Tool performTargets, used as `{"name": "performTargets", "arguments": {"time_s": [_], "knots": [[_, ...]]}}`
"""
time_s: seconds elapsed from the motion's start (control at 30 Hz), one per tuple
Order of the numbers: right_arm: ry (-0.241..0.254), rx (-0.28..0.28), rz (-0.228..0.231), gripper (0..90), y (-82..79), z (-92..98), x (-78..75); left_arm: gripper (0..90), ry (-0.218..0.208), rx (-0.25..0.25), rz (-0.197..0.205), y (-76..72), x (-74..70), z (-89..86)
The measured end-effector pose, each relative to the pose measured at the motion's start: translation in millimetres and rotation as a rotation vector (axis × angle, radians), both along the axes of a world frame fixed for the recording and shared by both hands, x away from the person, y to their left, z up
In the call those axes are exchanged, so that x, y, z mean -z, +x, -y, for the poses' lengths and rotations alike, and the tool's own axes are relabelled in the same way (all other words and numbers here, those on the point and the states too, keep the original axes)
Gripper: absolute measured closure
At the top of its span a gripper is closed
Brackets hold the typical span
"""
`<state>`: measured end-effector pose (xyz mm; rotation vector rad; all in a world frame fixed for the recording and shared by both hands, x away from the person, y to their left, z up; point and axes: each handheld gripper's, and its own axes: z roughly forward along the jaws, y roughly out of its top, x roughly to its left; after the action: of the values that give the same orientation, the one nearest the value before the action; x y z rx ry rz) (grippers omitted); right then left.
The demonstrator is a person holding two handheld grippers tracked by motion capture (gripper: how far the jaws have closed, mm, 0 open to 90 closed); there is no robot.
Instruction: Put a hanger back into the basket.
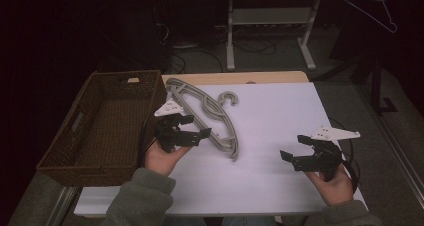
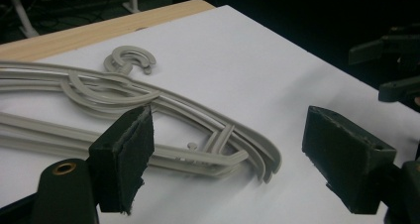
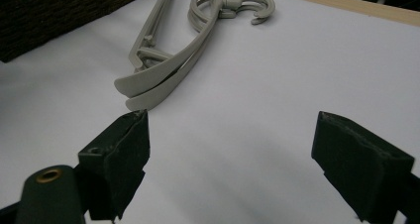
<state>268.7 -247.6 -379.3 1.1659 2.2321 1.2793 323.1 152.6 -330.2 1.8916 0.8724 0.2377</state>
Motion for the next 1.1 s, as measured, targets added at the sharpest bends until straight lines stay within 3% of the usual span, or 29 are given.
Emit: {"name": "performTargets", "arguments": {"time_s": [0.4, 0.7, 1.1], "knots": [[0.001, -0.003, 0.004, 14.3, 1.7, 0.8, 0.5, 21.4, -0.035, 0.003, -0.024, 13.7, -4.6, 14.2], [-0.004, -0.003, 0.003, 14.3, 2.2, -1.1, 2.1, 22.1, -0.053, 0.0, -0.063, 28.4, -4.1, 28.2], [-0.014, -0.015, -0.002, 14.5, 4.9, -3.8, 5.1, 26.0, -0.033, 0.001, -0.137, 46.9, 3.0, 49.0]]}}
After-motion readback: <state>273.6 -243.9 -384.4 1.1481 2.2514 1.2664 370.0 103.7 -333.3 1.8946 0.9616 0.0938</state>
